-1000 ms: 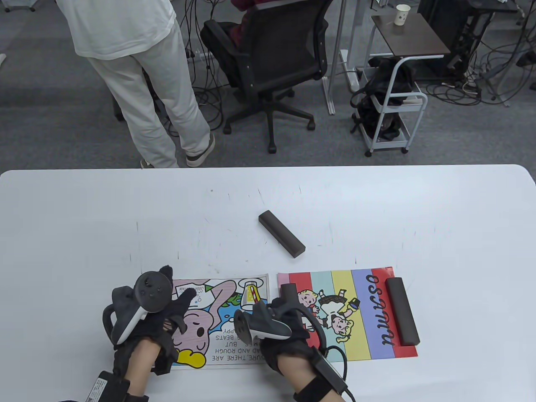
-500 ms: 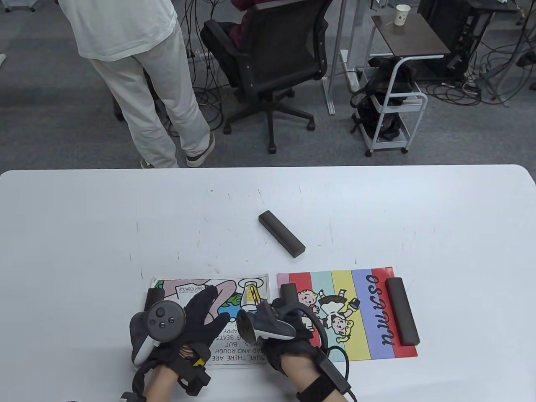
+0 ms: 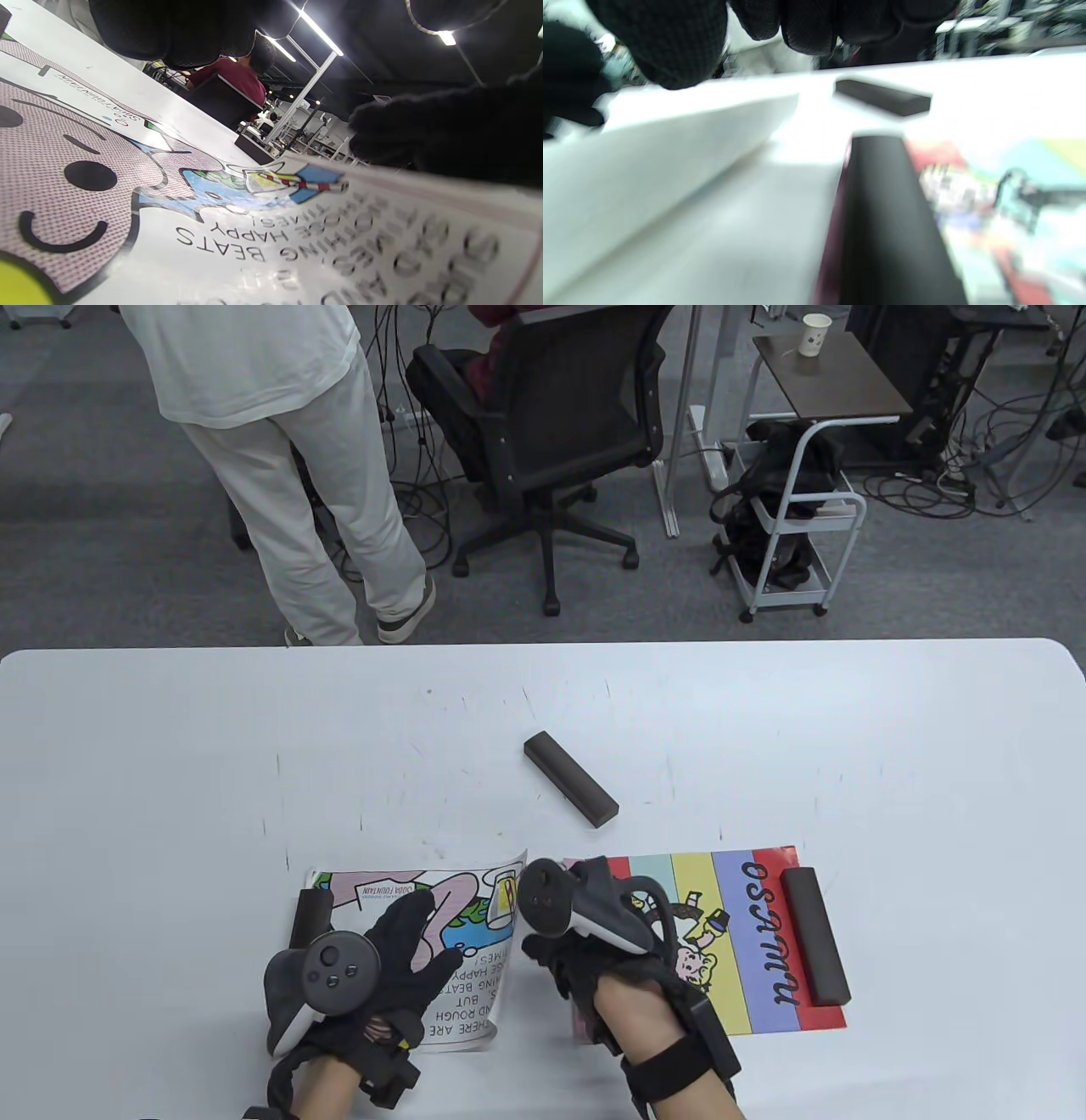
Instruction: Unroll posters and secure with paperweights
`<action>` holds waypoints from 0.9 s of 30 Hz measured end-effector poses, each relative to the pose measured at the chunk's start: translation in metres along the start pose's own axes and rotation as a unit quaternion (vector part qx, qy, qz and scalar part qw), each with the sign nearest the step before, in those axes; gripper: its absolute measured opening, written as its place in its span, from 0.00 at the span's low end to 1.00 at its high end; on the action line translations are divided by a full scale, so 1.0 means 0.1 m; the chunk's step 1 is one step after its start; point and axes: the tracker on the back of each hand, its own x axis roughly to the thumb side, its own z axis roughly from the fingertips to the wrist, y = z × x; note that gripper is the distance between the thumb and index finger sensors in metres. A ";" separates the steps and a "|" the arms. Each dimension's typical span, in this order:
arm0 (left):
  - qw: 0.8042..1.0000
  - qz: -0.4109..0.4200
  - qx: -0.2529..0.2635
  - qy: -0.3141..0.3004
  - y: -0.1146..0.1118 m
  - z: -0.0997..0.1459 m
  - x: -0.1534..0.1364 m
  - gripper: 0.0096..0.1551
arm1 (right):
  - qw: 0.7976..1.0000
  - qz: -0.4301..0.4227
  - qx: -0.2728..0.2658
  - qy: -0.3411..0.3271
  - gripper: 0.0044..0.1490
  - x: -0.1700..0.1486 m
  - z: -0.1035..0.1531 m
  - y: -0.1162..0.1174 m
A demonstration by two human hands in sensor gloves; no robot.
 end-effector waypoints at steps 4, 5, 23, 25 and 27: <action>1.000 0.002 0.002 -0.001 0.00 0.00 0.00 0.49 | 0.994 -0.037 -0.075 0.074 0.48 -0.19 -0.23 -0.27; 1.000 0.001 0.003 0.000 0.00 0.00 -0.01 0.49 | 0.992 -0.032 -0.082 0.089 0.48 -0.23 -0.31 -0.31; 1.000 -0.008 0.002 0.016 0.01 0.01 -0.05 0.49 | 0.968 0.033 0.087 0.231 0.53 -0.77 -1.52 0.33; 1.000 -0.008 0.003 0.018 0.01 0.01 -0.05 0.49 | 0.963 0.034 0.115 0.241 0.54 -0.81 -1.58 0.42; 1.000 -0.008 0.004 0.018 0.01 0.01 -0.05 0.49 | 0.959 0.031 0.140 0.246 0.56 -0.83 -1.61 0.51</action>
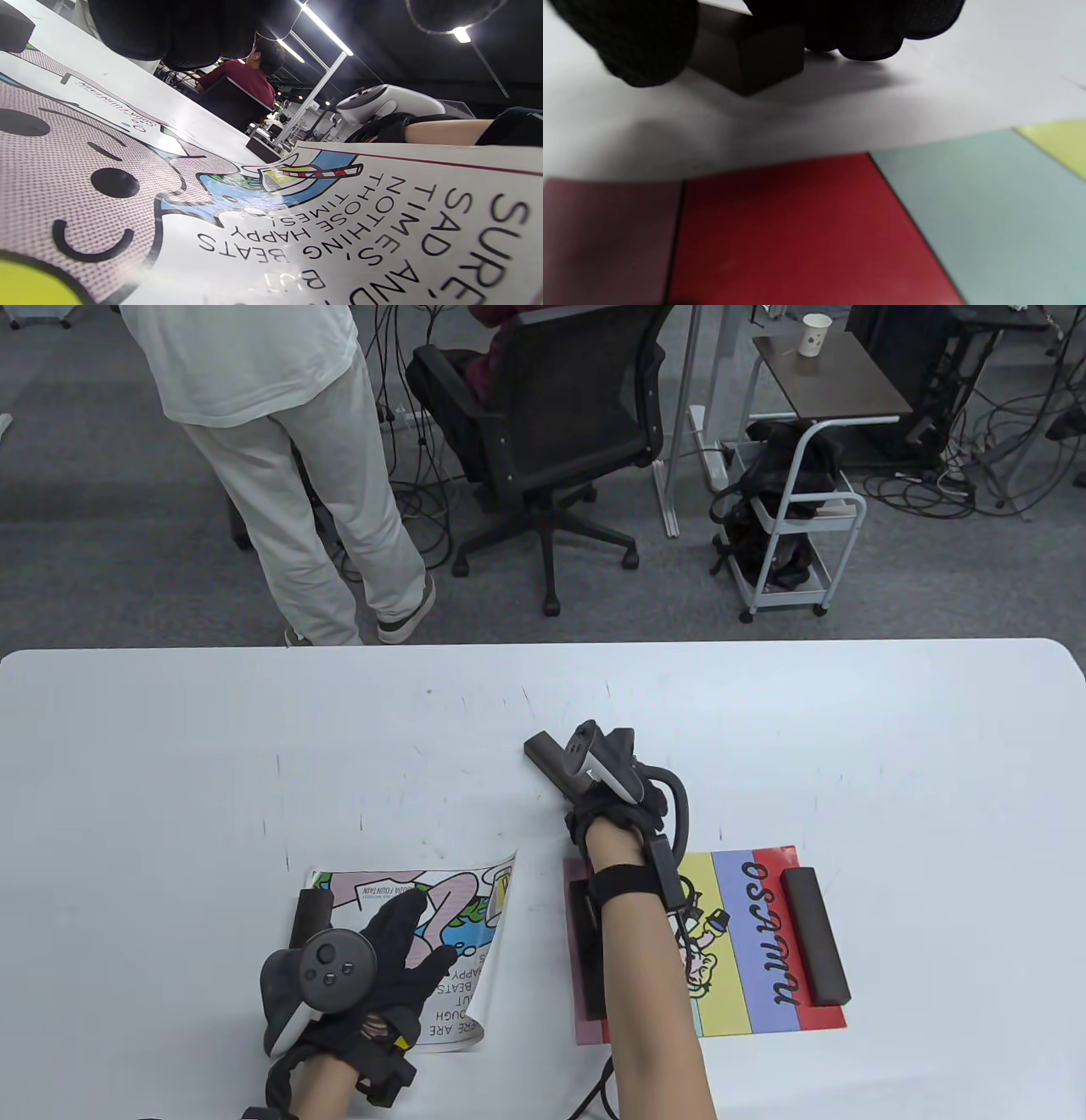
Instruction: Unroll posters and secure with paperweights
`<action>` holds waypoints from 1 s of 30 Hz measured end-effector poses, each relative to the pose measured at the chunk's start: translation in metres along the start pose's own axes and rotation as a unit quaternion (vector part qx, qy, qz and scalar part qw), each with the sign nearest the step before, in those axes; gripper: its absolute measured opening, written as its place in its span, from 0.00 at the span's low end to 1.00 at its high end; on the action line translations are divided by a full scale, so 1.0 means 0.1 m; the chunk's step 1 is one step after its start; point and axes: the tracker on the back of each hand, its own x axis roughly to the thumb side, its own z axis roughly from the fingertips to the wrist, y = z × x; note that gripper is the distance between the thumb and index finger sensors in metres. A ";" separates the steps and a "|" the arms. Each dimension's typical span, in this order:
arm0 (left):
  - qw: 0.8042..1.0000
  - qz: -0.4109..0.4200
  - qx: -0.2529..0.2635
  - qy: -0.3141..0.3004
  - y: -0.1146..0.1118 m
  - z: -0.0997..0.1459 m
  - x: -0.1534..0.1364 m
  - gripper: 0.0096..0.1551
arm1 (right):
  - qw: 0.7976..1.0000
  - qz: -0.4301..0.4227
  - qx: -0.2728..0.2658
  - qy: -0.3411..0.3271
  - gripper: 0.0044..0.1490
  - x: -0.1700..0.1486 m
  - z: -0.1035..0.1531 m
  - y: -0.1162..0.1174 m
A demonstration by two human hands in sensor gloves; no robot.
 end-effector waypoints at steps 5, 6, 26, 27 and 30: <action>1.000 -0.002 0.000 0.002 0.00 0.00 -0.01 0.49 | 0.999 0.033 -0.031 0.017 0.49 0.06 -0.06 -0.01; 1.000 -0.003 0.000 0.002 0.00 0.00 -0.01 0.49 | 0.999 0.034 -0.035 0.018 0.48 0.05 -0.07 -0.01; 0.993 -0.112 -0.006 -0.035 -0.11 -0.06 0.11 0.50 | 0.991 -0.055 -0.116 -0.039 0.44 -0.39 0.49 -0.30; 0.992 -0.120 -0.006 -0.039 -0.11 -0.05 0.13 0.50 | 0.990 -0.055 -0.123 -0.047 0.44 -0.39 0.57 -0.34; 0.988 -0.143 0.010 -0.057 -0.06 -0.04 0.23 0.50 | 0.981 -0.057 -0.161 -0.090 0.44 -0.39 0.88 -0.47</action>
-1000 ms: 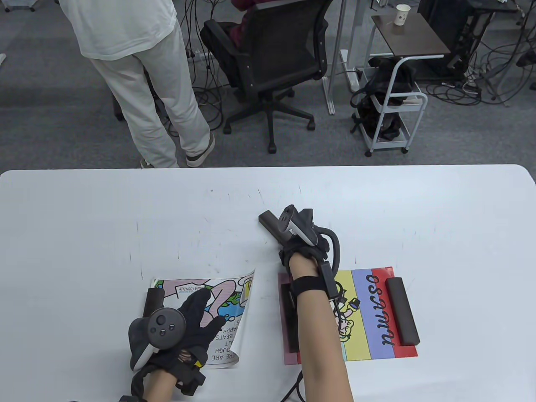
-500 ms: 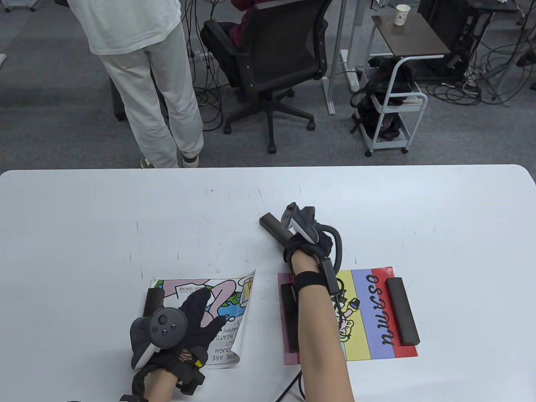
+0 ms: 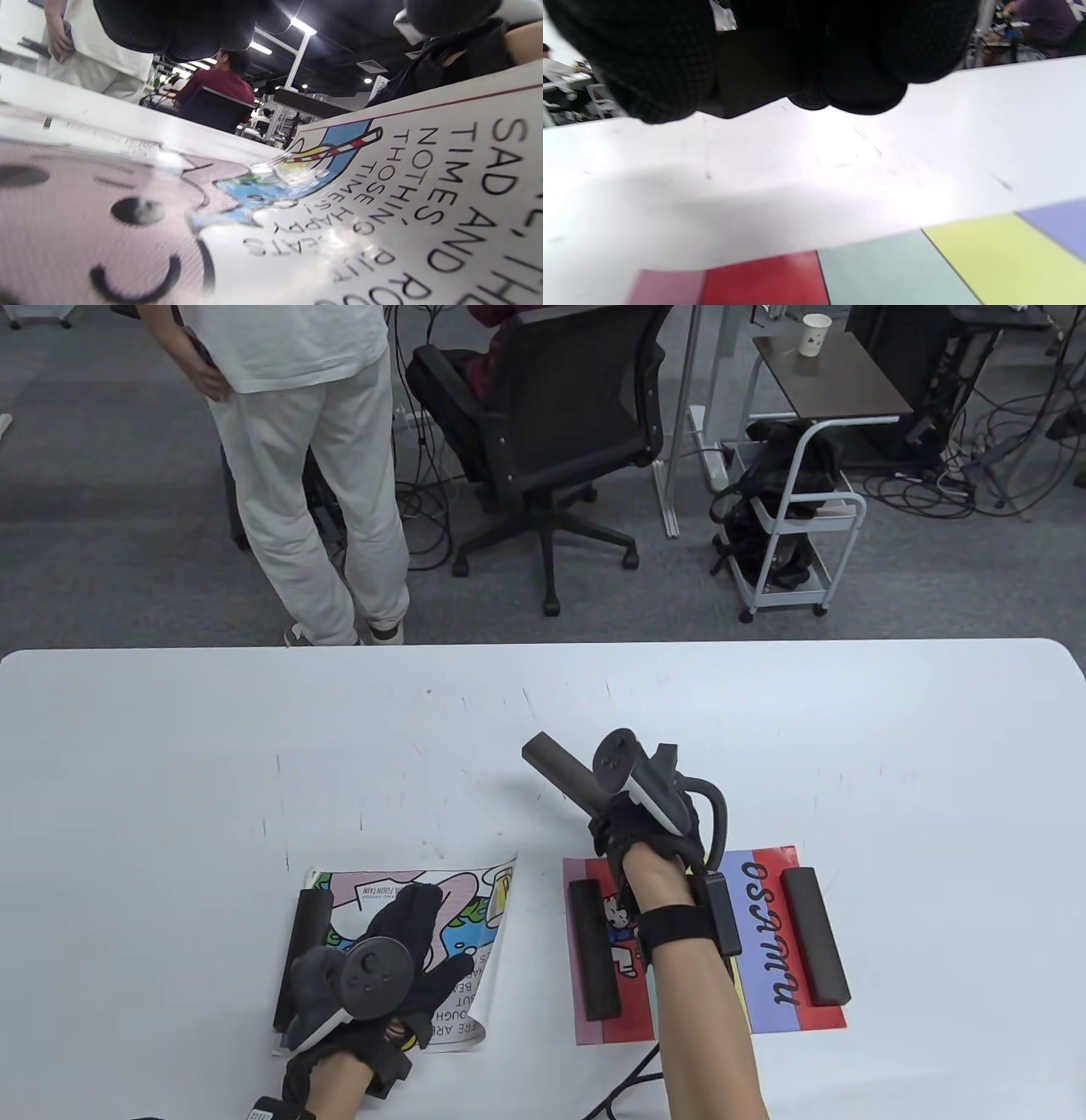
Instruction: Unroll posters and secure with paperweights
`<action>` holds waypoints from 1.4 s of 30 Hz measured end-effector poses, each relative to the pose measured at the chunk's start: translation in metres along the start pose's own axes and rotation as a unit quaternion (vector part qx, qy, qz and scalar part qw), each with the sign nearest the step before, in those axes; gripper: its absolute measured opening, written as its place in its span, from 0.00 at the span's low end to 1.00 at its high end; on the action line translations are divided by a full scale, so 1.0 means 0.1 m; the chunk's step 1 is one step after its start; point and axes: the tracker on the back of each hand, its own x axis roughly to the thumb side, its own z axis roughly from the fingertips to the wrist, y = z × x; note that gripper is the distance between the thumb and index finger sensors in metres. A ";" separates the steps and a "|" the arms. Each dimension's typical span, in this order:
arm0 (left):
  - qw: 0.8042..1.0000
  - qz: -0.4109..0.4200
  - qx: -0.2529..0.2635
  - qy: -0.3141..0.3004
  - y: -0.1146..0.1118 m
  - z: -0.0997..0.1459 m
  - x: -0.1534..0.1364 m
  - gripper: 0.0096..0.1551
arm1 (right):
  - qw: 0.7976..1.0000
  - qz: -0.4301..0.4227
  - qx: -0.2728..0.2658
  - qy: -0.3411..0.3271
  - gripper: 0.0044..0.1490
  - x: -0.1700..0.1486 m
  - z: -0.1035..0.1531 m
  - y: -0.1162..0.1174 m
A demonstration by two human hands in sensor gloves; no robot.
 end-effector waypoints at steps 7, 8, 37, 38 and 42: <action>0.990 -0.099 0.079 -0.059 0.33 0.03 0.35 0.49 | 0.987 0.018 -0.072 -0.140 0.44 0.24 0.71 -0.28; 0.988 -0.113 0.083 -0.067 0.36 0.03 0.40 0.49 | 0.984 0.031 -0.078 -0.155 0.44 0.28 0.80 -0.29; 0.996 -0.012 -0.018 0.087 0.42 -0.14 0.31 0.41 | 0.937 -0.221 -0.081 -0.257 0.52 -0.18 1.60 0.03; 0.993 0.021 -0.026 0.116 0.39 -0.16 0.25 0.41 | 0.935 -0.239 -0.072 -0.252 0.52 -0.23 1.58 0.05; 0.975 0.079 -0.063 0.197 0.25 -0.21 0.08 0.41 | 0.930 -0.276 -0.058 -0.235 0.51 -0.37 1.53 0.12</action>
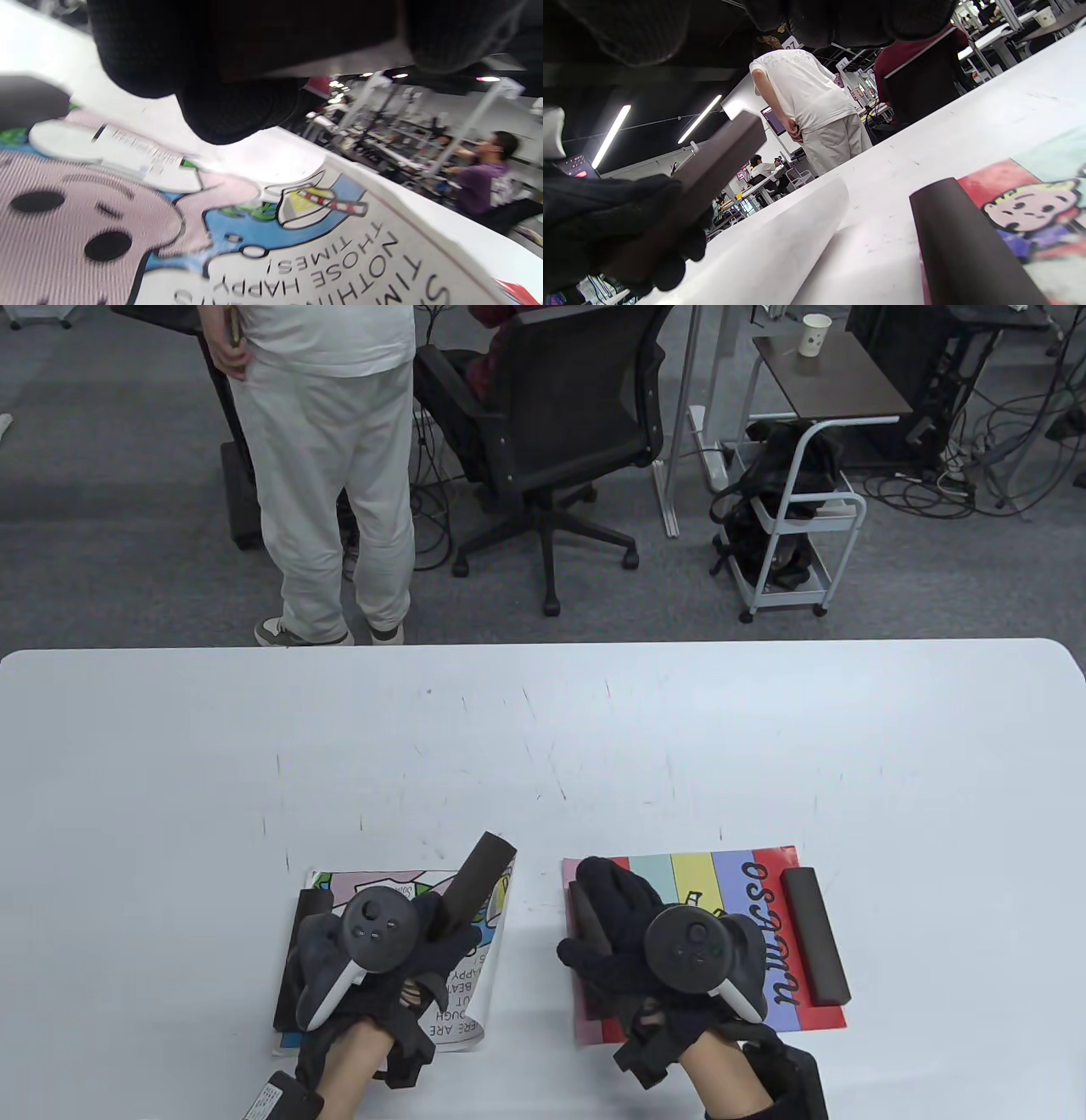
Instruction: Unroll posters and secure with paperweights
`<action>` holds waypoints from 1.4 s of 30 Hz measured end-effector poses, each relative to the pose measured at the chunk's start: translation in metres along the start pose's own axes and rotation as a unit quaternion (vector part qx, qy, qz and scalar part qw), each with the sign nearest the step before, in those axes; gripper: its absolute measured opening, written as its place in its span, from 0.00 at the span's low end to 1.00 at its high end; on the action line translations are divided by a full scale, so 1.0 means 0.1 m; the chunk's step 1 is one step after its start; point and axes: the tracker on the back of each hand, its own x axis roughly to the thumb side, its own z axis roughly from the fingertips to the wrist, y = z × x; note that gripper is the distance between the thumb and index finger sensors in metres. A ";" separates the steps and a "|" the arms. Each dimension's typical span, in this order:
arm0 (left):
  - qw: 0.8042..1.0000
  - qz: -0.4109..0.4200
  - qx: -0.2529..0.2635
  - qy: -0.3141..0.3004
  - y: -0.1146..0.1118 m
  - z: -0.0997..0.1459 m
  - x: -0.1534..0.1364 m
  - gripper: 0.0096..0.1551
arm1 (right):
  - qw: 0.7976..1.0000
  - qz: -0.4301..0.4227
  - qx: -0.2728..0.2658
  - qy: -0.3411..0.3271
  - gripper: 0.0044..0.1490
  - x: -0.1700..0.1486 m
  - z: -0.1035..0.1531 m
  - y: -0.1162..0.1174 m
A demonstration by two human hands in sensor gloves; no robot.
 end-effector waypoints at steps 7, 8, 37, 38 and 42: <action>0.992 0.036 -0.098 0.076 -0.25 -0.18 -0.02 0.41 | 1.000 -0.013 0.004 0.025 0.50 -0.17 0.03 -0.01; 0.991 0.032 -0.106 0.080 -0.29 -0.19 0.00 0.41 | 1.000 -0.012 0.003 0.027 0.50 -0.18 0.03 -0.01; 0.951 -0.287 -0.107 0.027 -1.10 -0.03 0.81 0.47 | 0.999 0.015 0.017 0.036 0.50 -0.18 0.05 0.02; 0.951 -0.288 -0.105 0.026 -1.10 -0.03 0.81 0.47 | 0.999 0.016 0.018 0.036 0.50 -0.18 0.05 0.02; 0.955 -0.265 -0.130 0.021 -1.04 -0.01 0.76 0.46 | 0.999 0.020 0.021 0.039 0.50 -0.18 0.05 0.02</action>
